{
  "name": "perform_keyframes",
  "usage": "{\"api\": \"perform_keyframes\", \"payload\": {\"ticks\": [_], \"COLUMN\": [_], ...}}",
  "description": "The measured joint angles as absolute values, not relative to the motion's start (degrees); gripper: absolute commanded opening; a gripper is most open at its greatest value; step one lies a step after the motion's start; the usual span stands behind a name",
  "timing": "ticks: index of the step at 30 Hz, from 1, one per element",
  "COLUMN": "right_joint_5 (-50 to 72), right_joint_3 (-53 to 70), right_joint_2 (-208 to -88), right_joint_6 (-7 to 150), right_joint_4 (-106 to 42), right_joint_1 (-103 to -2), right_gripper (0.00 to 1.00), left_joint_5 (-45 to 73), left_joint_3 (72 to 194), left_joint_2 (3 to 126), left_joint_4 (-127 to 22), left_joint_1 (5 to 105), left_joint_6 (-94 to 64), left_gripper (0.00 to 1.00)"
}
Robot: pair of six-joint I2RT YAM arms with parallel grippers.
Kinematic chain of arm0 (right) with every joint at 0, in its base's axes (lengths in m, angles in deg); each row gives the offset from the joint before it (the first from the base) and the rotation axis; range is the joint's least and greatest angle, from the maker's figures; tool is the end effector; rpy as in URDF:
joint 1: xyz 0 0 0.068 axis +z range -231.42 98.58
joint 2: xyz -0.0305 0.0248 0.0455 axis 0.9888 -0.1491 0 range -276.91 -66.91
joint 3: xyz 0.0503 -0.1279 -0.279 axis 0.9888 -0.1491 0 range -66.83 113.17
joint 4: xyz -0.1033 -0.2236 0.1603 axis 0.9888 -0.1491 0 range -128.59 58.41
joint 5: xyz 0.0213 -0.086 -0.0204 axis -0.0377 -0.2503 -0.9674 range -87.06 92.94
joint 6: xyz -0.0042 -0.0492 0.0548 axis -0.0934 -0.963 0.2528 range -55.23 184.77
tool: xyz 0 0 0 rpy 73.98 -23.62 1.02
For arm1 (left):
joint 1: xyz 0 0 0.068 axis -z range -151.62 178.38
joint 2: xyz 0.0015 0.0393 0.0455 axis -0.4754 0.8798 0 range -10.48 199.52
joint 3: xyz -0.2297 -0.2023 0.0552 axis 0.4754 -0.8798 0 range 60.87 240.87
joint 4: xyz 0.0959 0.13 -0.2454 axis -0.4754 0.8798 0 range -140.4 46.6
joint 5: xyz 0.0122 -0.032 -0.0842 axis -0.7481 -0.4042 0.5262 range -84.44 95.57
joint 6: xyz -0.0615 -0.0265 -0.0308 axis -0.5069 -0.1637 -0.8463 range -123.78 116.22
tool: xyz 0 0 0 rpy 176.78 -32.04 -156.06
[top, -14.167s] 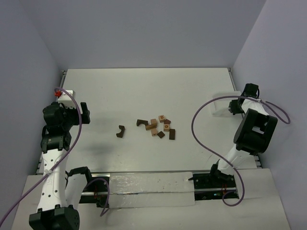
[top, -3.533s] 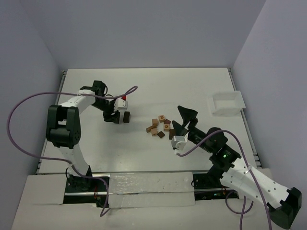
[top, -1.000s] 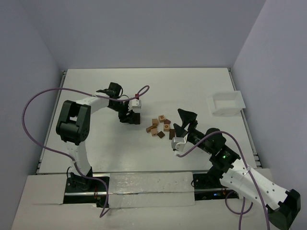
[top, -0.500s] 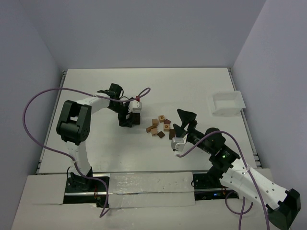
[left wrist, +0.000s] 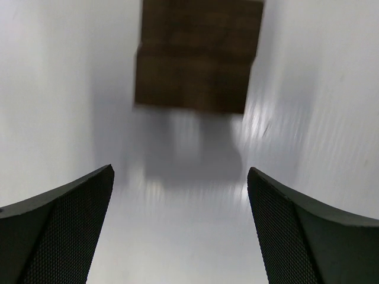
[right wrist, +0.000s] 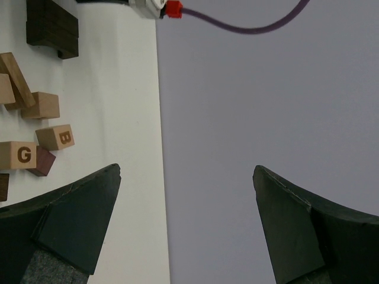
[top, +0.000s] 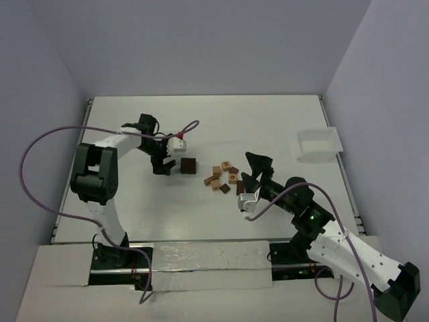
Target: Build the wood block tower
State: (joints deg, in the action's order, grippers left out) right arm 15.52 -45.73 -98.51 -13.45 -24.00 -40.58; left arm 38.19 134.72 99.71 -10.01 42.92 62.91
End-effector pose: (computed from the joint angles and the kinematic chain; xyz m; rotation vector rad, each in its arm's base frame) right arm 0.1284 0.1287 0.2737 -1.4834 0.6755 -0.3244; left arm 0.3925 -0.1362 0.1586 1.7823 1.9407 -0.5576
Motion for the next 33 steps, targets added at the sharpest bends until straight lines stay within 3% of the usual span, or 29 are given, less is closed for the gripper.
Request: {"api": "perform_keyframes", "payload": {"ticks": [9, 22, 27, 33], "right_joint_5": [15.5, 7.5, 9.6, 12.7], "right_joint_3": [-42.5, -28.1, -27.1, -18.4], "right_joint_2": [-101.5, -118.0, -124.2, -136.9], "right_joint_6": [-11.0, 19.5, 27.5, 32.9], "right_joint_4": [-24.9, -35.0, -41.0, -46.1], "right_joint_1": [-40.6, -41.0, -41.3, -41.5], "right_gripper": [1.00, 1.00, 0.98, 0.88], "left_joint_5": [35.8, 34.3, 39.0, 44.3], "left_joint_3": [131.7, 123.3, 118.9, 115.7], "left_joint_2": [85.1, 45.5, 39.9, 39.1], "left_joint_4": [-4.1, -14.3, -13.9, -14.0], "left_joint_1": [33.9, 31.2, 31.2, 31.2], "left_joint_6": [65.3, 26.7, 19.1, 12.9], "left_gripper": [0.99, 0.99, 0.99, 0.97]}}
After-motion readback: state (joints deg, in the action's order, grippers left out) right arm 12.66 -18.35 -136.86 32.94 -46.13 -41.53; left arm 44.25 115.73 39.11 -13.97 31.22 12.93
